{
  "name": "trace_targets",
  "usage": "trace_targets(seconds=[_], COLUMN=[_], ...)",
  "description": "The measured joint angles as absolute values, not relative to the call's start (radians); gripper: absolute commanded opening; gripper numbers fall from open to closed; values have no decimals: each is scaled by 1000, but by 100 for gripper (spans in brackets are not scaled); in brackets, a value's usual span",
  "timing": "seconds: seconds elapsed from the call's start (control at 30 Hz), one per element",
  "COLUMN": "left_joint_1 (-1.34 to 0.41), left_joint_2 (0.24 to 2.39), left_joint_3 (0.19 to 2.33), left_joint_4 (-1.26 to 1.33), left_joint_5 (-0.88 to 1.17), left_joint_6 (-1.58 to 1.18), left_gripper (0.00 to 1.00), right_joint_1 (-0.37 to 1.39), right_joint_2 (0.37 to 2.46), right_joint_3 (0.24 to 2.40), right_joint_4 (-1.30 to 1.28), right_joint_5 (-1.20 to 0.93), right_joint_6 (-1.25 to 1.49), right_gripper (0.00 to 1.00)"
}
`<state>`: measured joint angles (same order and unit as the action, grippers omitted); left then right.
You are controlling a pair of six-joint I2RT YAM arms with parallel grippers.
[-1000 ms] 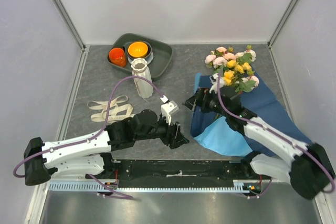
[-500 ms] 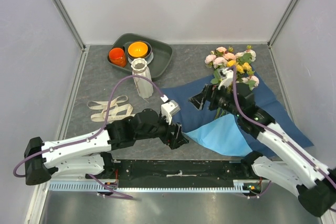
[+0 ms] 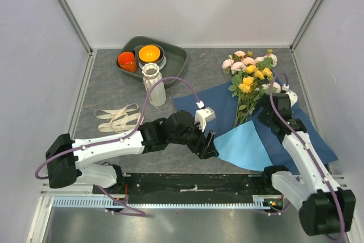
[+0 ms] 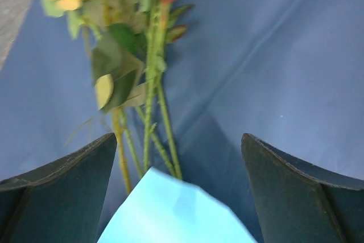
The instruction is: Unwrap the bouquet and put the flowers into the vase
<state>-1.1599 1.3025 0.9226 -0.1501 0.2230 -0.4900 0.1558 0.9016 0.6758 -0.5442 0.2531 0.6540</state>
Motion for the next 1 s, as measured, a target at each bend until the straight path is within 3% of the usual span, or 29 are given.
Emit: trace_targets(seconds=[0.17, 0.37, 0.53, 0.77, 1.0], left_joint_1=[-1160, -1159, -1151, -1127, -1111], left_joint_2=[1253, 1181, 1159, 1163, 1194], left_joint_3=[871, 793, 792, 797, 820], left_joint_4=[-142, -144, -140, -140, -124], left_joint_5=[228, 208, 186, 174, 179], left_joint_6=[-498, -508, -507, -495, -485], left_gripper=[80, 81, 82, 82, 82], right_joint_1=[-47, -51, 9, 235, 273], right_joint_2=[1060, 1119, 904, 640, 469], right_joint_3=[638, 545, 471, 469, 486], right_joint_4=[-468, -416, -490, -624, -856], right_joint_5=[5, -331, -449, -525, -603], right_joint_6=[609, 577, 603, 687, 682], right_gripper=[98, 98, 98, 96, 98])
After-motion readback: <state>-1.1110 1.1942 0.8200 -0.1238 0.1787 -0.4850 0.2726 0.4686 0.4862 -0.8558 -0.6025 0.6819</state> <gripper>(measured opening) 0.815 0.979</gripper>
